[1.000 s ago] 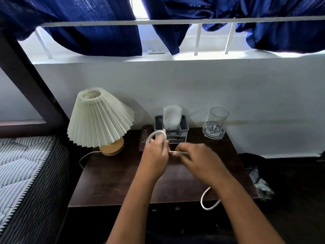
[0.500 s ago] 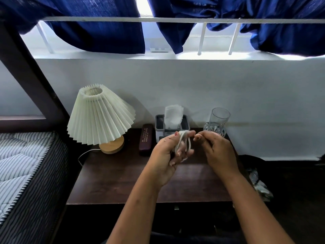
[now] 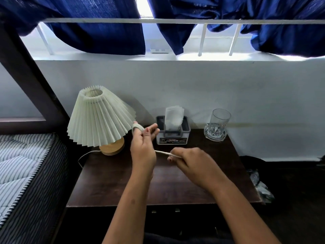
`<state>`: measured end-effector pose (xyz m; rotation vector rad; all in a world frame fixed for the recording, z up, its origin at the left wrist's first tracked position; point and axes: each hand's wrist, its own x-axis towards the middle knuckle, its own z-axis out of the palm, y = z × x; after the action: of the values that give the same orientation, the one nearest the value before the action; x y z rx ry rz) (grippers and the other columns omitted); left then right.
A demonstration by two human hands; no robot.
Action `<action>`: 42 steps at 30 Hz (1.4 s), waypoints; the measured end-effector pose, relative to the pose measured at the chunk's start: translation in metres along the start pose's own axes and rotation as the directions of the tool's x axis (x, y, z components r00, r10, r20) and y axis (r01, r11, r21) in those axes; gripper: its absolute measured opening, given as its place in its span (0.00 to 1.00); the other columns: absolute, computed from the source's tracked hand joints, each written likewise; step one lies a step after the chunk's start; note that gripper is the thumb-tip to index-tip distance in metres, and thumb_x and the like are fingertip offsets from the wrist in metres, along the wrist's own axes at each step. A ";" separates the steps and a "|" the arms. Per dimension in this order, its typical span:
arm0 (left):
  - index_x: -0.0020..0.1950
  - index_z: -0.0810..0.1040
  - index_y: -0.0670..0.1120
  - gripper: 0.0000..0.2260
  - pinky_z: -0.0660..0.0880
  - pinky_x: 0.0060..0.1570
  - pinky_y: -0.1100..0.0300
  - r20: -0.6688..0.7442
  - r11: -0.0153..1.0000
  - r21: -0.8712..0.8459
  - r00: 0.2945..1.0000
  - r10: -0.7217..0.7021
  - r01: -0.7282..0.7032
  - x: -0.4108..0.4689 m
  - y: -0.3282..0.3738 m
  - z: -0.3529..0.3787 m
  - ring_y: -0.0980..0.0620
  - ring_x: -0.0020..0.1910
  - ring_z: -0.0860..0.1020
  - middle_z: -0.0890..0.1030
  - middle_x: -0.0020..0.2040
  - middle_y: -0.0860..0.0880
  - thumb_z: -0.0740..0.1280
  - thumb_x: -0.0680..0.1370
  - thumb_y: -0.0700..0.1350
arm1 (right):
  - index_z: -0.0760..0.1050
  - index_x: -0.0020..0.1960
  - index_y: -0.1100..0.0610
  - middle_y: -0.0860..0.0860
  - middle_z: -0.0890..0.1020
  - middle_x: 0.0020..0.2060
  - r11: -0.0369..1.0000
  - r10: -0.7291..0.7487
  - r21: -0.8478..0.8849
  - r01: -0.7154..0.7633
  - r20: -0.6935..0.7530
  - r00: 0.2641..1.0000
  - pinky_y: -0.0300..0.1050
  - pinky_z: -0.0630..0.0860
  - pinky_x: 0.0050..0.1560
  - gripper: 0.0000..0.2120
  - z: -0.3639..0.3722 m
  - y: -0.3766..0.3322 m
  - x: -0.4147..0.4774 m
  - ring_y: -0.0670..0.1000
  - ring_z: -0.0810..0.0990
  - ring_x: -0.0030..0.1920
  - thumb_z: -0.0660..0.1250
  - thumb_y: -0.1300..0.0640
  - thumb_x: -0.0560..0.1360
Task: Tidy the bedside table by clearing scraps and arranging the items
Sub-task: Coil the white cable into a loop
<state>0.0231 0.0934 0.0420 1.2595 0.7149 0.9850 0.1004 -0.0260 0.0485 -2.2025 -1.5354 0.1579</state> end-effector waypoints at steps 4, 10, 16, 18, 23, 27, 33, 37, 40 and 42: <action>0.65 0.68 0.42 0.14 0.66 0.38 0.64 0.242 0.775 0.578 0.960 0.139 -0.258 -0.017 -0.003 0.012 0.53 0.37 0.75 0.76 0.41 0.50 0.56 0.80 0.42 | 0.76 0.47 0.47 0.44 0.83 0.42 0.998 -0.048 -0.036 0.042 -0.216 0.975 0.47 0.77 0.41 0.15 -0.019 0.009 -0.003 0.48 0.81 0.43 0.56 0.39 0.73; 0.40 0.72 0.43 0.16 0.69 0.28 0.62 0.436 0.905 0.403 0.841 -0.319 0.134 -0.030 0.000 0.025 0.54 0.23 0.68 0.73 0.26 0.48 0.53 0.81 0.50 | 0.78 0.45 0.47 0.44 0.80 0.40 1.000 0.003 -0.008 -0.007 -0.431 0.902 0.40 0.72 0.40 0.14 -0.026 0.035 -0.010 0.45 0.77 0.39 0.59 0.41 0.71; 0.50 0.79 0.39 0.20 0.73 0.34 0.65 0.576 0.864 0.244 0.652 -0.494 0.440 -0.033 0.010 0.027 0.60 0.15 0.60 0.63 0.18 0.55 0.52 0.82 0.51 | 0.80 0.46 0.47 0.45 0.82 0.41 0.950 0.157 0.312 -0.030 -0.389 0.908 0.41 0.76 0.45 0.07 -0.018 0.049 -0.007 0.44 0.80 0.44 0.65 0.47 0.71; 0.49 0.79 0.38 0.21 0.72 0.34 0.65 0.603 0.861 0.173 0.640 -0.476 0.478 -0.033 0.013 0.025 0.60 0.15 0.58 0.61 0.17 0.55 0.52 0.82 0.50 | 0.80 0.43 0.48 0.47 0.83 0.39 0.911 0.206 0.411 -0.043 -0.362 0.909 0.34 0.74 0.43 0.04 -0.017 0.049 -0.005 0.41 0.80 0.42 0.66 0.50 0.72; 0.60 0.73 0.33 0.19 0.71 0.34 0.64 0.576 0.803 -0.255 0.751 -0.322 0.539 -0.034 0.018 0.028 0.60 0.18 0.66 0.68 0.21 0.53 0.53 0.81 0.47 | 0.77 0.46 0.43 0.54 0.81 0.32 0.801 0.247 0.589 -0.109 -0.159 0.956 0.34 0.72 0.35 0.10 -0.005 0.039 0.005 0.40 0.76 0.31 0.62 0.57 0.77; 0.61 0.72 0.42 0.12 0.74 0.33 0.66 0.390 0.769 -0.476 0.886 -0.250 0.427 -0.030 0.019 0.025 0.58 0.30 0.78 0.83 0.36 0.52 0.54 0.81 0.43 | 0.75 0.53 0.45 0.49 0.77 0.25 0.834 0.190 0.490 -0.253 0.175 0.966 0.31 0.66 0.29 0.09 0.014 0.031 0.008 0.39 0.72 0.23 0.58 0.55 0.79; 0.57 0.61 0.54 0.10 0.74 0.50 0.64 0.178 0.977 -0.160 0.978 -0.111 0.140 -0.016 0.011 0.014 0.54 0.43 0.79 0.79 0.52 0.49 0.50 0.82 0.40 | 0.80 0.46 0.52 0.46 0.73 0.25 0.930 0.134 0.300 -0.212 0.260 0.956 0.37 0.68 0.34 0.09 0.002 0.021 0.005 0.41 0.71 0.27 0.63 0.50 0.76; 0.47 0.70 0.47 0.07 0.75 0.47 0.63 0.273 0.943 0.331 0.959 -0.073 -0.022 -0.018 -0.003 0.012 0.55 0.42 0.80 0.79 0.45 0.50 0.54 0.81 0.40 | 0.80 0.46 0.50 0.45 0.82 0.35 0.984 0.076 0.160 -0.082 0.039 0.996 0.40 0.72 0.40 0.07 -0.010 0.017 -0.001 0.41 0.77 0.36 0.67 0.49 0.73; 0.38 0.67 0.45 0.10 0.70 0.34 0.70 0.402 0.839 0.543 0.876 -0.266 0.006 -0.023 -0.005 0.009 0.60 0.28 0.76 0.77 0.35 0.50 0.55 0.80 0.40 | 0.79 0.42 0.47 0.43 0.80 0.31 0.977 0.110 0.191 -0.090 -0.100 0.989 0.39 0.71 0.37 0.05 -0.023 0.025 -0.005 0.42 0.76 0.33 0.72 0.48 0.68; 0.43 0.69 0.42 0.07 0.71 0.36 0.62 0.506 0.834 0.538 0.743 -0.437 0.124 -0.027 -0.003 0.008 0.56 0.25 0.75 0.79 0.34 0.47 0.55 0.79 0.40 | 0.78 0.40 0.46 0.43 0.78 0.30 0.962 0.143 0.255 -0.098 -0.165 0.976 0.36 0.69 0.33 0.07 -0.028 0.031 -0.007 0.43 0.73 0.30 0.74 0.48 0.65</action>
<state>0.0190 0.0656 0.0385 1.7160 0.6153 0.0820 0.1344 -0.0498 0.0593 -2.0518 -1.2140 0.1699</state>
